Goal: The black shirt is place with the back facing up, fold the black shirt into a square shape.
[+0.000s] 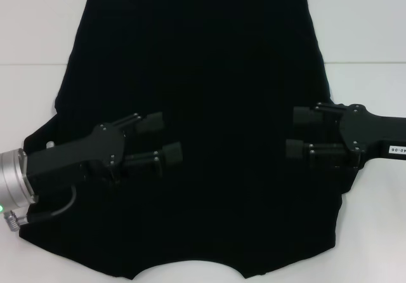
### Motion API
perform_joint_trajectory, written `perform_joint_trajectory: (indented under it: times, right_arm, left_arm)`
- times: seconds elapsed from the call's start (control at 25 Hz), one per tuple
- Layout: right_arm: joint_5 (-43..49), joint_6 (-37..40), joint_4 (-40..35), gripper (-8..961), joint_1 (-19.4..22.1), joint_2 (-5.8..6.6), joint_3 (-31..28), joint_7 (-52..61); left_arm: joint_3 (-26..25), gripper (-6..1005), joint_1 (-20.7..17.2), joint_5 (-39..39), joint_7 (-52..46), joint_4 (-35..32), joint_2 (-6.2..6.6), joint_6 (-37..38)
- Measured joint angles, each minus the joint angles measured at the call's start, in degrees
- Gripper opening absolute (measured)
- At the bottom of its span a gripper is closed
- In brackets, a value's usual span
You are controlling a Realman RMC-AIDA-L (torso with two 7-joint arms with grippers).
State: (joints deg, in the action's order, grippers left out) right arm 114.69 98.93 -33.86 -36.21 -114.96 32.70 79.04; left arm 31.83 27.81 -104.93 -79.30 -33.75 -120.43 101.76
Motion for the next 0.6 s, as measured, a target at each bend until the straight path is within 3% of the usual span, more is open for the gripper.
perform_joint_trajectory:
  times: [0.24,0.44,0.6]
  right_arm:
    - [0.0,-0.18,0.12,866,-0.2,-0.05,-0.09,0.21]
    - [-0.02,-0.41,0.23,866,-0.69,-0.35,-0.09,0.97]
    - [-0.07,-1.08,-0.11,866,-1.01,-0.82,-0.1,1.68]
  left_arm:
    - [-1.63,922,-0.87,0.04,-4.78,-0.77,0.21,-5.95]
    - [-2.46,917,-1.39,-3.35,-17.42,-4.85,2.03,-15.87]
    - [-4.48,912,-1.45,-6.79,-23.92,-7.96,2.86,-19.3]
